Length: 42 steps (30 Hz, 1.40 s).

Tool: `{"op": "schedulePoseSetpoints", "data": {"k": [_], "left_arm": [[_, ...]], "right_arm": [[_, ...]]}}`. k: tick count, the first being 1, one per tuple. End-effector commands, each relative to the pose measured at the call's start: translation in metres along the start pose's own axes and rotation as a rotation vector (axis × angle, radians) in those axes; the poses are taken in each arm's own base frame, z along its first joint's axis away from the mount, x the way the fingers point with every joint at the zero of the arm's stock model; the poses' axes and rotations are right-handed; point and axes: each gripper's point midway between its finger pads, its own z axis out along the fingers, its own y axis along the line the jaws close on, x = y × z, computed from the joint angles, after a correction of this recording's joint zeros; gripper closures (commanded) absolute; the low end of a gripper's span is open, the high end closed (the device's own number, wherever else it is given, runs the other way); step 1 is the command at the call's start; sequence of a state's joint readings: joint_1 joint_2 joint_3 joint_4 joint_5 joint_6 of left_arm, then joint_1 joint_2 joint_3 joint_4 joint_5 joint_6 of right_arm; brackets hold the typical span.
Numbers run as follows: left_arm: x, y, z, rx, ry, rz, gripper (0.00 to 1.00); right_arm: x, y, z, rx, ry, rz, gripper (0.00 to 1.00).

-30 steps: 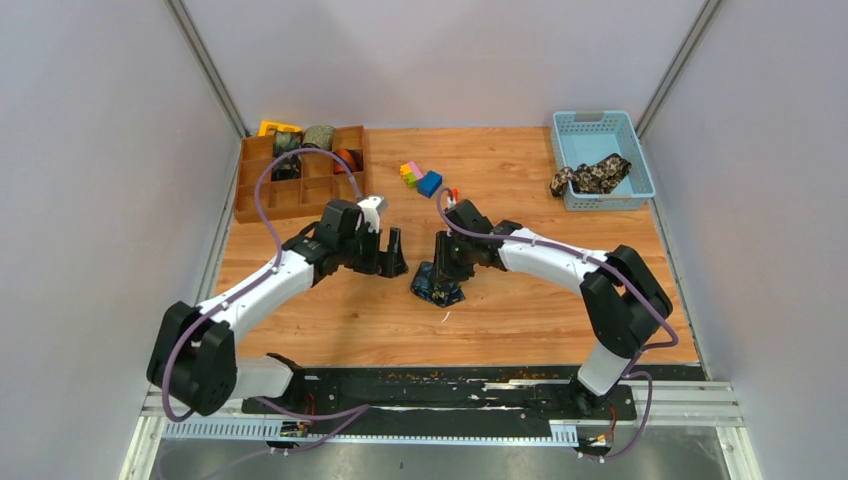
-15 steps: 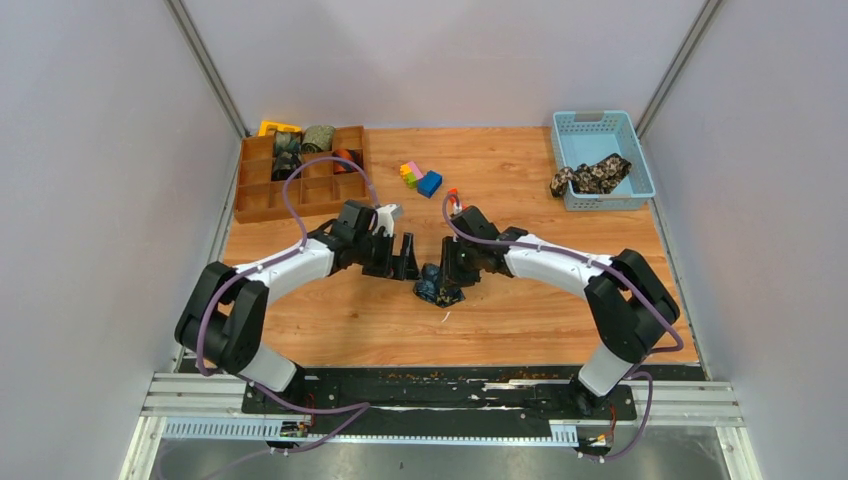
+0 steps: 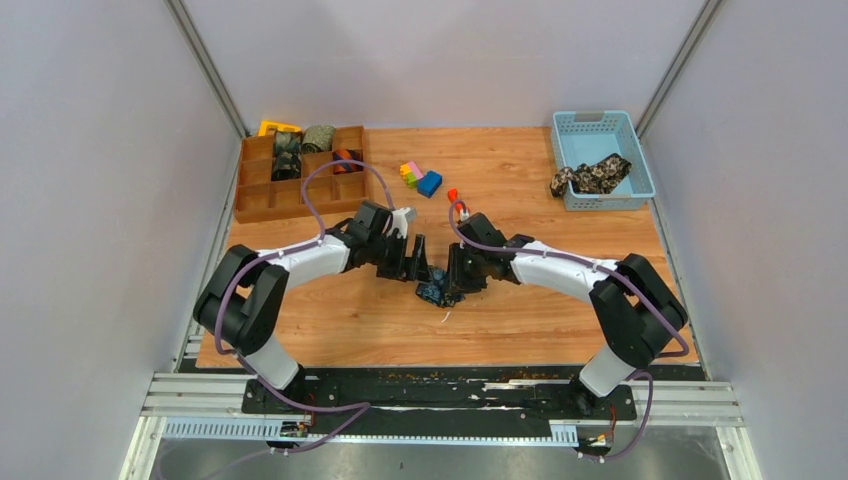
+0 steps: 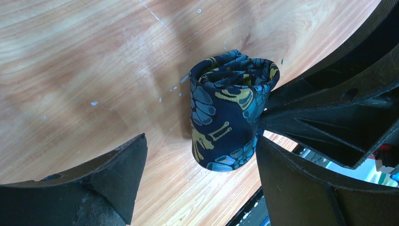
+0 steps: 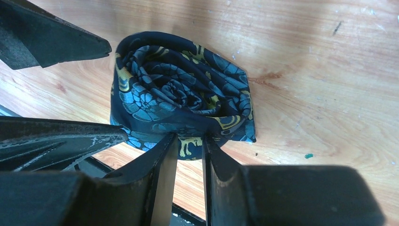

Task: Roll the ties
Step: Roll the tie at the center of the board, then pick up the tie at the center of the board.

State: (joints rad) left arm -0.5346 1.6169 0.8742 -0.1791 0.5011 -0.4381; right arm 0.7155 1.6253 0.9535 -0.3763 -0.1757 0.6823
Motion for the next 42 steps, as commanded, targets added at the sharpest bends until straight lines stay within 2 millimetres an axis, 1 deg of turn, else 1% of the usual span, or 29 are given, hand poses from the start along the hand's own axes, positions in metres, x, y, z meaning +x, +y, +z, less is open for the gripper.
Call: {"op": "schedulePoseSetpoints", "data": {"k": [1,11,20,22,27,32,38,42], "left_arm": [[-0.016,-0.017,0.008,0.052,-0.026,0.027,0.1],[-0.01,-0.024,0.027,0.088,0.01,0.015,0.18],[0.004,-0.027,0.044,0.071,0.052,0.018,0.3],[0.007,-0.028,0.047,0.06,0.058,0.023,0.33],[0.012,-0.027,0.053,0.02,0.062,0.028,0.46],[0.01,-0.025,0.053,-0.04,0.056,0.047,0.6],[0.005,-0.014,0.047,-0.175,0.056,0.081,0.7],[-0.001,-0.008,0.038,-0.249,0.044,0.101,0.76]], "right_arm": [[-0.001,-0.015,-0.001,0.044,-0.028,-0.005,0.74],[0.005,-0.026,0.002,0.057,-0.021,0.005,0.74],[0.007,-0.035,0.001,0.062,-0.022,0.015,0.74],[0.006,-0.037,0.001,0.062,-0.024,0.018,0.74],[0.003,-0.04,-0.003,0.056,-0.036,0.02,0.75],[-0.001,-0.041,-0.009,0.047,-0.057,0.019,0.75],[-0.007,-0.039,-0.016,0.031,-0.101,-0.01,0.73],[-0.014,-0.035,-0.023,0.0,-0.153,-0.058,0.67]]}}
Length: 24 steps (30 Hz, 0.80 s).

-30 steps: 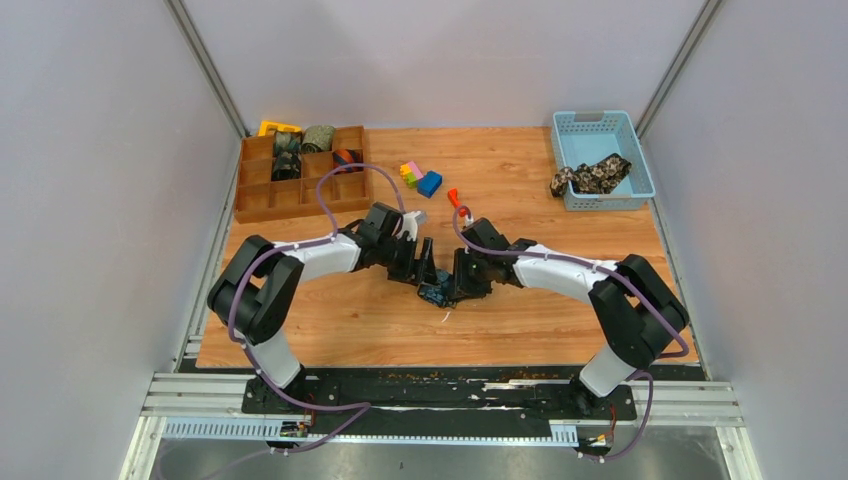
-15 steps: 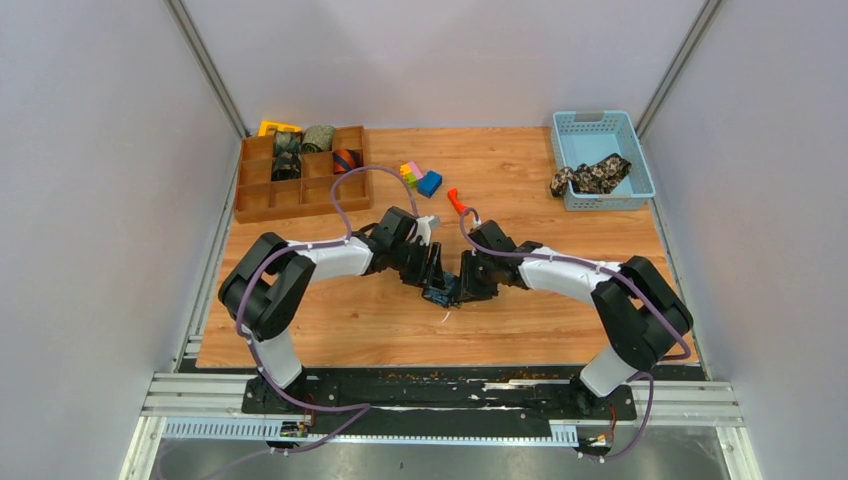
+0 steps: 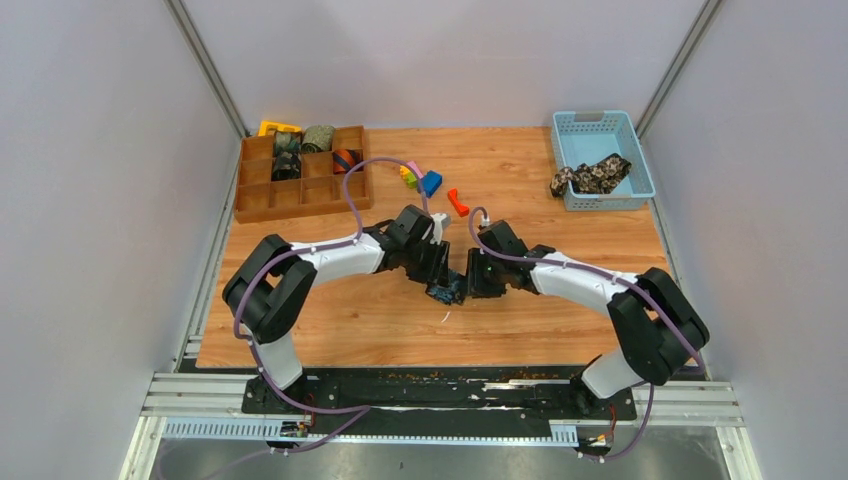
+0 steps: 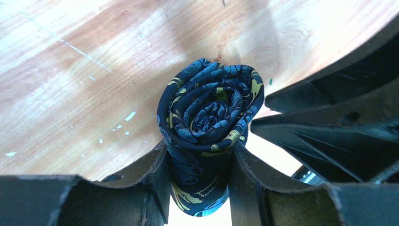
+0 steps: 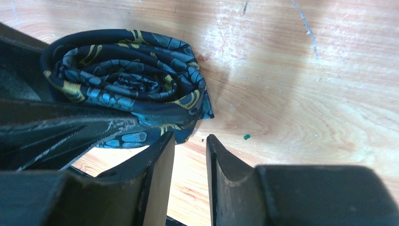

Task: Roll the ties
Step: Pick up the tie at the center of the board.

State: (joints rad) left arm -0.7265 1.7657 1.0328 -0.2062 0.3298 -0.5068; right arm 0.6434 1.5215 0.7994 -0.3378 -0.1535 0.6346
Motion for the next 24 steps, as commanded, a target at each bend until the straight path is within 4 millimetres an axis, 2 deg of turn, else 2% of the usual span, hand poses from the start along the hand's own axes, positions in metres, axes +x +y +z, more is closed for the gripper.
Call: {"op": "schedulePoseSetpoints", "data": {"k": [1,4,7,13,19,24], "left_arm": [[-0.004,0.029,-0.011,-0.191,-0.004,0.037,0.77],[-0.009,0.039,-0.023,-0.282,-0.012,0.064,0.8],[-0.017,0.043,-0.036,-0.336,-0.026,0.085,0.89],[-0.033,0.049,-0.061,-0.434,-0.065,0.129,1.0],[-0.055,0.056,-0.091,-0.542,-0.141,0.172,1.0],[-0.075,0.076,-0.122,-0.64,-0.192,0.154,1.0]], "right_arm": [[-0.026,0.01,-0.014,-0.053,-0.136,-0.083,0.66],[-0.037,0.007,-0.019,-0.036,-0.199,-0.123,0.63],[-0.043,0.0,-0.02,-0.002,-0.236,-0.155,0.62],[-0.046,0.003,-0.019,-0.019,-0.257,-0.188,0.62],[-0.046,0.003,-0.019,-0.038,-0.278,-0.205,0.63],[-0.044,0.003,-0.02,-0.047,-0.287,-0.207,0.64]]}}
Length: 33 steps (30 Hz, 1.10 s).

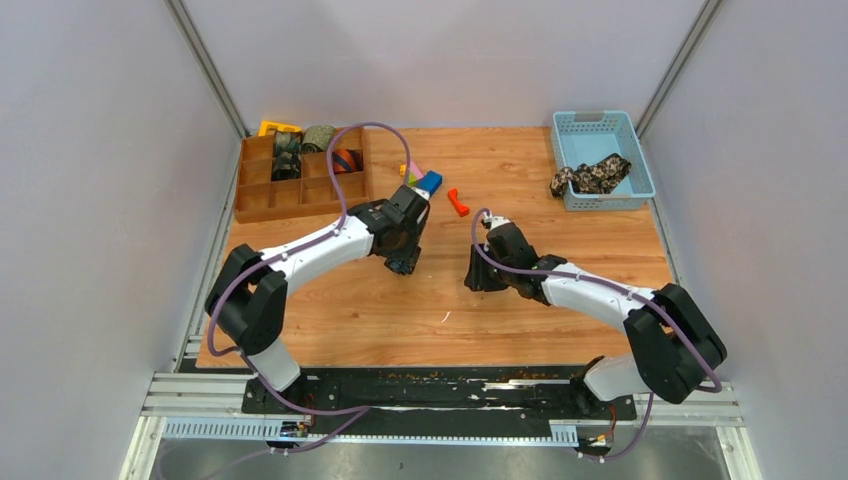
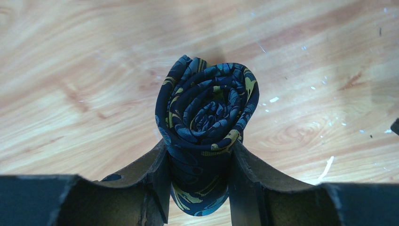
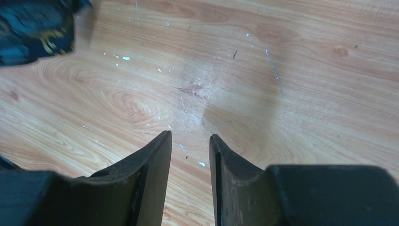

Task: Roll the ties
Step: Pick up the tie at the center of the board, then place the tie in the storage box.

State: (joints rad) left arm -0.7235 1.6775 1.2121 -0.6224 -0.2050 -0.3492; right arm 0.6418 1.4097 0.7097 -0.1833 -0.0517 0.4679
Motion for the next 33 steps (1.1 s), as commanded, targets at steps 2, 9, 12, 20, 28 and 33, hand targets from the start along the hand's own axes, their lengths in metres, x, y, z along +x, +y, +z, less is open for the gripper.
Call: {"op": "schedulePoseSetpoints", "data": {"k": [2,9,12,20,28,33], "left_arm": [[-0.045,0.049,-0.035,-0.117,-0.128,-0.046,1.0],[-0.059,0.124,-0.048,-0.271,-0.163,-0.183,1.0],[-0.06,0.159,-0.054,-0.327,-0.182,-0.28,1.0],[-0.072,0.251,-0.082,-0.457,-0.232,-0.459,1.0],[-0.075,0.323,-0.099,-0.565,-0.2,-0.527,1.0],[-0.067,0.363,-0.091,-0.611,-0.116,-0.56,1.0]], "right_arm": [[-0.019,0.005,-0.005,-0.029,-0.088,-0.019,0.64],[-0.017,0.005,-0.004,-0.026,-0.084,-0.019,0.65],[-0.017,0.004,-0.003,-0.027,-0.084,-0.018,0.65],[-0.014,0.005,-0.003,-0.037,-0.077,-0.028,0.66],[-0.014,0.007,-0.005,-0.055,-0.088,-0.035,0.66],[-0.012,0.008,-0.004,-0.061,-0.082,-0.031,0.67]]}}
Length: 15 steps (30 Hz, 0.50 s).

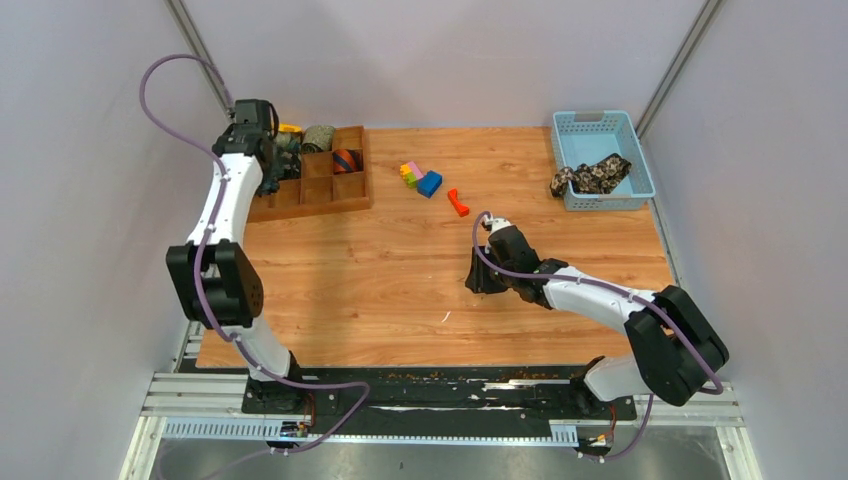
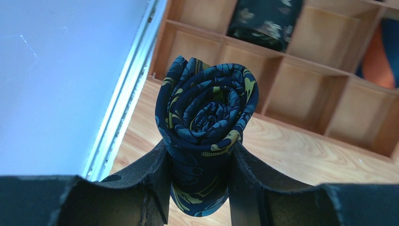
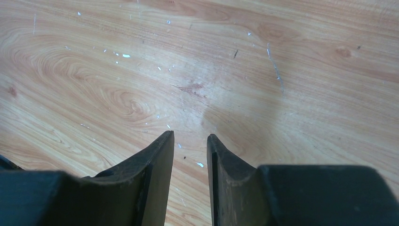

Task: Roll the ties
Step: Place the tie in the storage box.

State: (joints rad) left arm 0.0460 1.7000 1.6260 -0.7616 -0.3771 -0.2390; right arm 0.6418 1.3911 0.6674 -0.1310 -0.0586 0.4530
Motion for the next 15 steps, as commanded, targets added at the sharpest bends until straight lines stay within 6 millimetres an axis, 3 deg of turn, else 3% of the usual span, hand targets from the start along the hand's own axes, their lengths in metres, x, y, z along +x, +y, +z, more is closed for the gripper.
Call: {"op": "schedulePoseSetpoints", "data": {"k": [1,9,15], "left_arm": [[0.0,0.023,0.025,-0.061,0.078,0.042,1.0],[0.015,0.029,0.078,-0.07,0.228,0.048,1.0],[0.019,0.04,0.101,-0.099,0.286,0.04,1.0]], "right_arm": [[-0.015,0.009,-0.004,-0.043,-0.058,-0.015,0.67],[-0.014,0.009,-0.003,-0.048,-0.053,-0.014,0.68],[-0.012,0.01,-0.003,-0.051,-0.05,-0.014,0.68]]}}
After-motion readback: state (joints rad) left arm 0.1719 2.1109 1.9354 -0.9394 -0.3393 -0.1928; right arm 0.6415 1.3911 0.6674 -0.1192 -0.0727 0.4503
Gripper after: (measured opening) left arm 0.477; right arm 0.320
